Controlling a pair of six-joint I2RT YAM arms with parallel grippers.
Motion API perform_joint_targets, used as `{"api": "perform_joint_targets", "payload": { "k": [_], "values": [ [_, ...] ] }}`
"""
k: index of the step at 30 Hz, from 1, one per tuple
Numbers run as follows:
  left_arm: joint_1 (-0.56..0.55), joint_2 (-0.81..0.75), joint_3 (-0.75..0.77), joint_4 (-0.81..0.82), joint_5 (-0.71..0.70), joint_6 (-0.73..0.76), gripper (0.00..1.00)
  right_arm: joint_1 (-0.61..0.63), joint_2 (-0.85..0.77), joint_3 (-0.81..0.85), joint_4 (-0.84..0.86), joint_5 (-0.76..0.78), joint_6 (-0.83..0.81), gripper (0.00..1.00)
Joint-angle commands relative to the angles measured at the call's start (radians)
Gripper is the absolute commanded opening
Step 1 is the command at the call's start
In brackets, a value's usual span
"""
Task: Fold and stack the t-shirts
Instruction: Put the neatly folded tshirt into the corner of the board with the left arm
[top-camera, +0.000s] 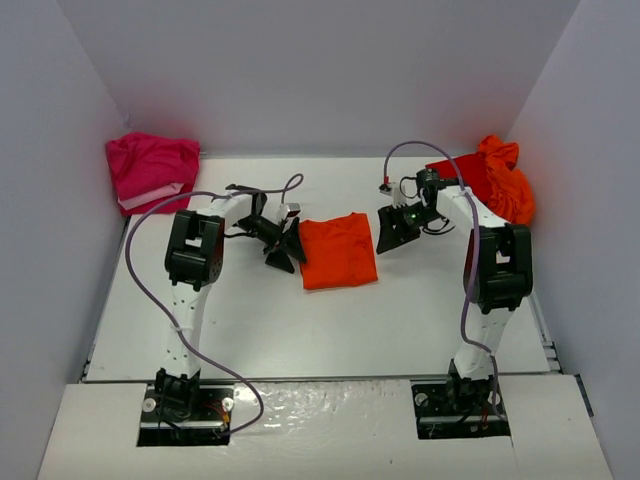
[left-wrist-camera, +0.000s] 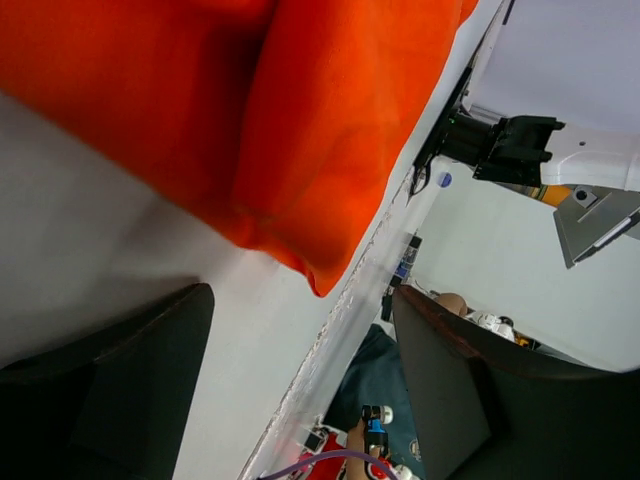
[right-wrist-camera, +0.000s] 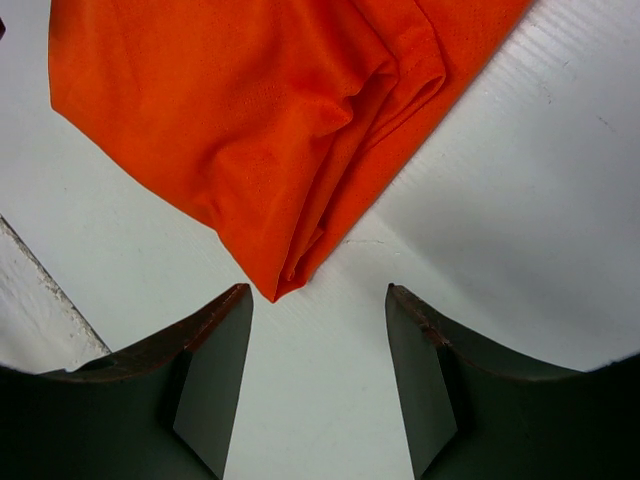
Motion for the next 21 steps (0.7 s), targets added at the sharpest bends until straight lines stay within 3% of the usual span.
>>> {"api": "perform_joint_targets", "payload": {
  "k": [1,11,21],
  "values": [
    [-0.008,0.023,0.068,0.116,-0.087,-0.082,0.7,-0.01,0.006,-0.002,0.013,-0.018,0.013,0.53],
    [-0.024,0.067,0.083,0.181,-0.184,-0.185,0.7,-0.001,0.026,-0.002,0.02,-0.027,0.033,0.53],
    [-0.106,0.11,0.202,0.18,-0.307,-0.238,0.7,0.059,0.068,-0.006,0.019,-0.084,0.046,0.53]
  ]
}}
